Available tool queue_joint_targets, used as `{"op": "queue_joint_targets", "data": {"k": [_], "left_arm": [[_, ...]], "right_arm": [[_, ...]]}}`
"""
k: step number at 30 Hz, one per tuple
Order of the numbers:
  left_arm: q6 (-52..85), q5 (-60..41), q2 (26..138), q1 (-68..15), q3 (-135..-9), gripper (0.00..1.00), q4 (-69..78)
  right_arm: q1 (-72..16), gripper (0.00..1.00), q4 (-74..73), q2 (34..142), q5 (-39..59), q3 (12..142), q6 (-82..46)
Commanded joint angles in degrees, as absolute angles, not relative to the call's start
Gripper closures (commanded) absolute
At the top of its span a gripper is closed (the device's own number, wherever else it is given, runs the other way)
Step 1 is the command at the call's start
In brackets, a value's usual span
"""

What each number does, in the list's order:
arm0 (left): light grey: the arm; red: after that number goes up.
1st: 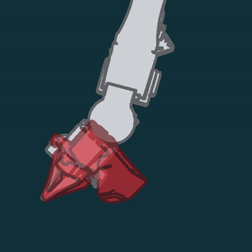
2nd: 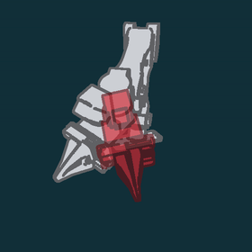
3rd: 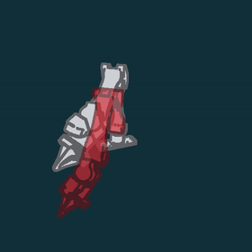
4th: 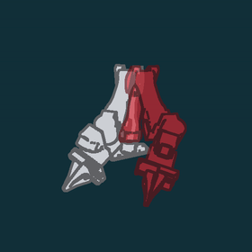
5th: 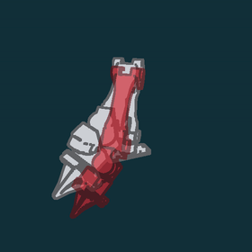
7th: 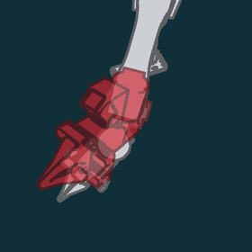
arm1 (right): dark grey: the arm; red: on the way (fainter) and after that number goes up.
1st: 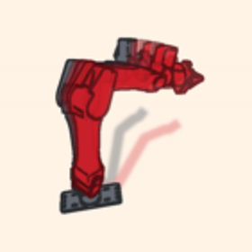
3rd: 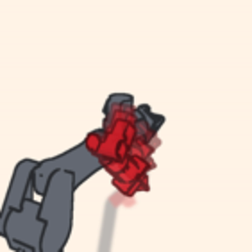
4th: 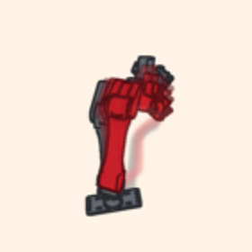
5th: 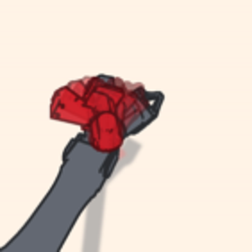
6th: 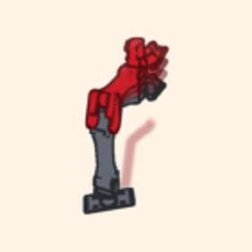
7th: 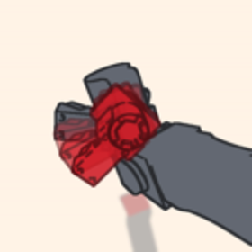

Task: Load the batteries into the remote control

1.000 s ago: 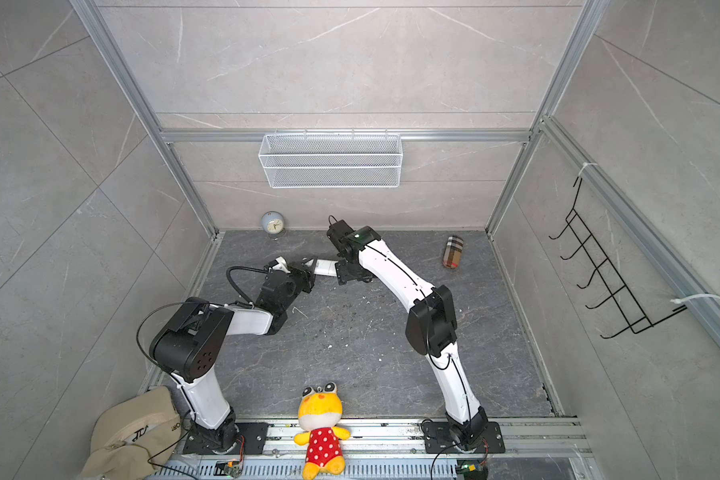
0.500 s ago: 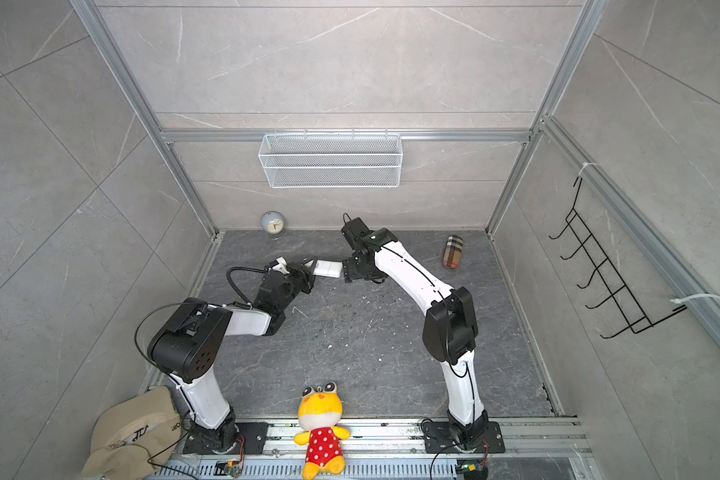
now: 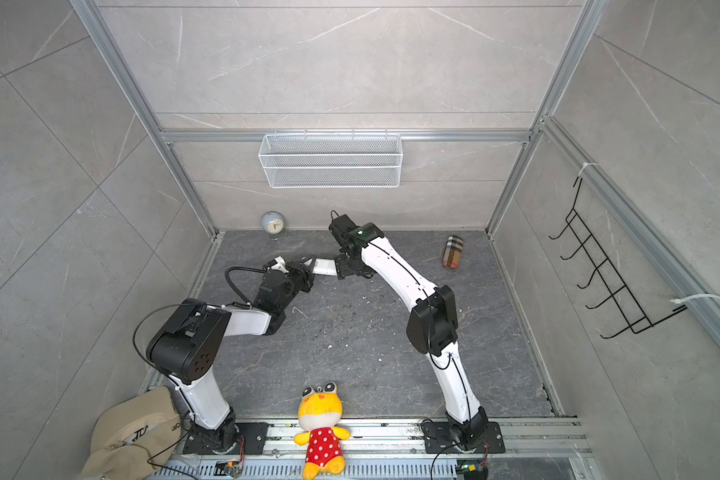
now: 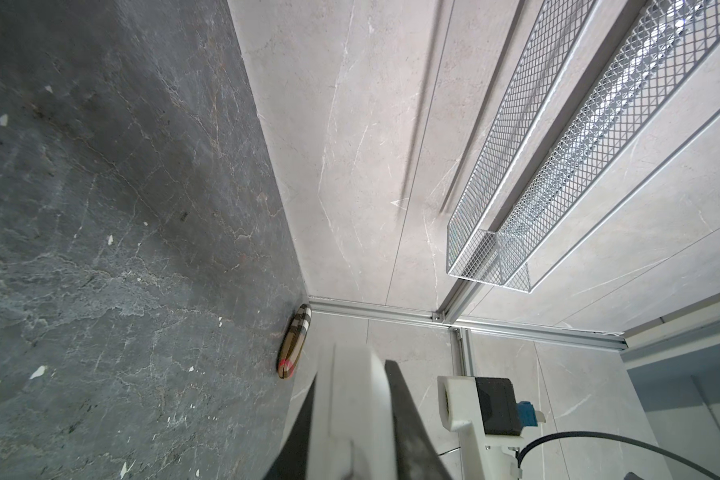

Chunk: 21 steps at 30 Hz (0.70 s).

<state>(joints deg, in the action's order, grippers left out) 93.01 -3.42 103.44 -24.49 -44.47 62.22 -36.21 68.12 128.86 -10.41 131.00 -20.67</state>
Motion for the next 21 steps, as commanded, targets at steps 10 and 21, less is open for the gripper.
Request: {"op": "queue_joint_targets", "data": {"k": [10, 21], "left_arm": [[98.8, -5.28, 102.76, -22.94, -43.71, 0.88, 72.54], [104.67, -2.5, 104.7, -22.93, -41.5, 0.88, 77.03]], "right_arm": [[-29.22, 0.16, 47.65, 107.68, 9.68, 102.04, -23.16], [-23.59, 0.14, 3.29, 100.01, 36.06, 78.21, -49.32]]}}
